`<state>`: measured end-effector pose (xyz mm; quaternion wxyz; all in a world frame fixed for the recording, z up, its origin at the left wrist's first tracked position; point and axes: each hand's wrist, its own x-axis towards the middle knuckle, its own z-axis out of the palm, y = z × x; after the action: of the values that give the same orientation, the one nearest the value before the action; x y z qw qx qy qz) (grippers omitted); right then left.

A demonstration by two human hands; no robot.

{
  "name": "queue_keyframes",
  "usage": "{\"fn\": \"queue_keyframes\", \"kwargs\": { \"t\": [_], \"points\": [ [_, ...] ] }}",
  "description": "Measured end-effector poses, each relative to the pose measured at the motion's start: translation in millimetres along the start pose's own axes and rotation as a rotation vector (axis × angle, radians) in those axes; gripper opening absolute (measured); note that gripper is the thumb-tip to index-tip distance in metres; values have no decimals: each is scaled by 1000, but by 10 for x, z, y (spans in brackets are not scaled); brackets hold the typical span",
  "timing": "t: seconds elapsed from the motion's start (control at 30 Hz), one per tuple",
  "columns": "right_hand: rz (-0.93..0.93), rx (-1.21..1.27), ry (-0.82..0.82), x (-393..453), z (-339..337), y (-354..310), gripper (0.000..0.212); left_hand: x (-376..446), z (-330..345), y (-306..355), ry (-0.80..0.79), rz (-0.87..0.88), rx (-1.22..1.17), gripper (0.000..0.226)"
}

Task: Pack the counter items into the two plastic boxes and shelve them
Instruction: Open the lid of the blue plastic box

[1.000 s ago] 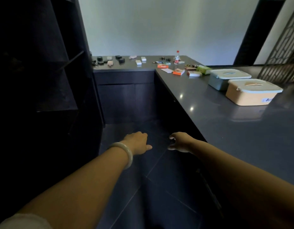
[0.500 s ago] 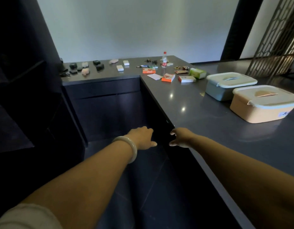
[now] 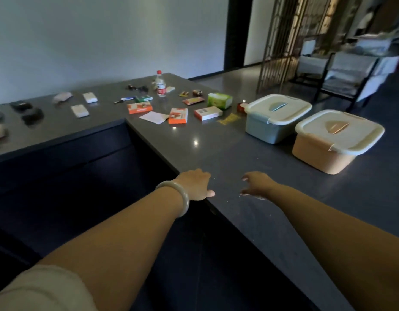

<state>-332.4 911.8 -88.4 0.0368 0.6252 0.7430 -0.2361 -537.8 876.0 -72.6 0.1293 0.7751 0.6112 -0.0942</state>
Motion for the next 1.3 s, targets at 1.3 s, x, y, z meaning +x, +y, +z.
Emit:
{"fn": "queue_keyframes", "kwargs": {
  "t": [1.3],
  "points": [
    [827,650,755,2552,-1441,1239,57,4925,-1673,-119,194,438,-60,57]
  ]
}}
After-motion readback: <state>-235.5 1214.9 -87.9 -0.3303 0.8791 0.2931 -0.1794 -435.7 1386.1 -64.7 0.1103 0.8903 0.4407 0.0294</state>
